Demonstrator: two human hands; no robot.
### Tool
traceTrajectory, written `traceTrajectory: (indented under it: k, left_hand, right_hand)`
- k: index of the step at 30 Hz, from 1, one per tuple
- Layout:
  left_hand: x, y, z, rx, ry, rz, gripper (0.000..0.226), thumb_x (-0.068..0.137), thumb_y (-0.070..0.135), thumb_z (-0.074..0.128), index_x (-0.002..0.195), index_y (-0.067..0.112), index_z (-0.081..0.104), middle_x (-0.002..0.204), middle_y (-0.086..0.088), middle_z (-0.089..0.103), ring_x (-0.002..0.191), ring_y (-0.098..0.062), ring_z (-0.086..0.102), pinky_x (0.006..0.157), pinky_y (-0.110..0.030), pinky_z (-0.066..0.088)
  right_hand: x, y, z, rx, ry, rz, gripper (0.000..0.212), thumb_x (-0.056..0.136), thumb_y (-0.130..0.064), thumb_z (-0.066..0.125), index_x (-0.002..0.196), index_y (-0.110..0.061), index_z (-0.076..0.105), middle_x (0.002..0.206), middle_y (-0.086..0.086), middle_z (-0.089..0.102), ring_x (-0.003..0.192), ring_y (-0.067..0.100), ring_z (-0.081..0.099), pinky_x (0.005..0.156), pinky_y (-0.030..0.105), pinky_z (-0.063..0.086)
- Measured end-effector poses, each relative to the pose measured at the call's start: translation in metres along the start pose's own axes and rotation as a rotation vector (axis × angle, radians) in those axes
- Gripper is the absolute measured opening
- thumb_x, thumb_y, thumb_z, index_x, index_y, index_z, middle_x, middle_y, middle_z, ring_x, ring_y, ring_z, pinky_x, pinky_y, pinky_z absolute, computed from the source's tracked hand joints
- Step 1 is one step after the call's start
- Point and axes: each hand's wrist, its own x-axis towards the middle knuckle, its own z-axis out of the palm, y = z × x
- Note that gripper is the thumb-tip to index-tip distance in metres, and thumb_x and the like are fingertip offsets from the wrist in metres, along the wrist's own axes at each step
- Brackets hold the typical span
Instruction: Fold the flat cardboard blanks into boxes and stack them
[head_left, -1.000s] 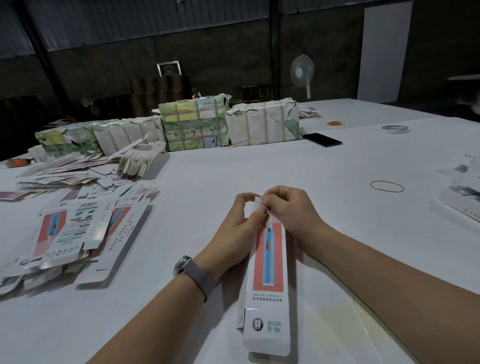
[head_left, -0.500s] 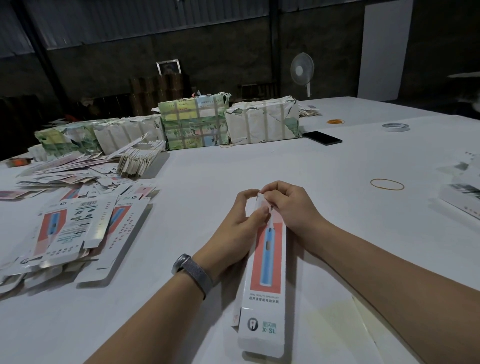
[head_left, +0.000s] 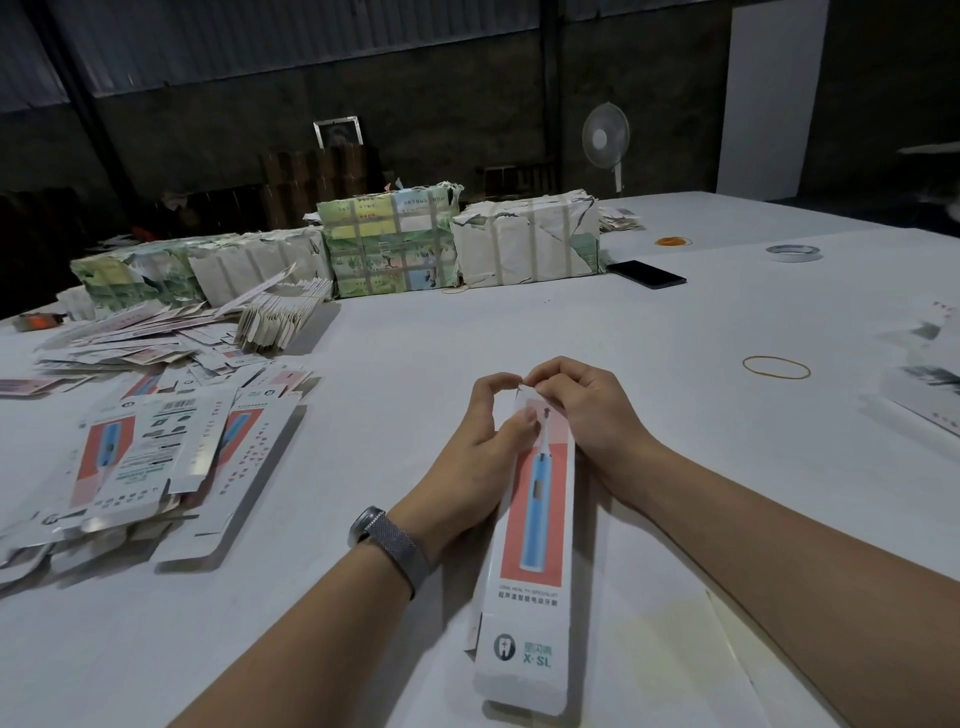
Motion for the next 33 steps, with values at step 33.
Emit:
traceTrajectory:
  k: [33]
  left_hand:
    - [0.0017,0.0033,-0.003,-0.193,0.234,0.042,0.008,0.108,0.034,0.043,0.11,0.041,0.039,0.075,0.002,0.075,0.061,-0.018,0.073,0.056,-0.023,0.056]
  right_hand:
    - [-0.0014,0.0049,-0.0022,0.057,-0.134,-0.014,0.01,0.102,-0.028,0.053,0.092,-0.027,0.053,0.073,0.0,0.07,0.064,0.016,0.064,0.058,0.027,0.05]
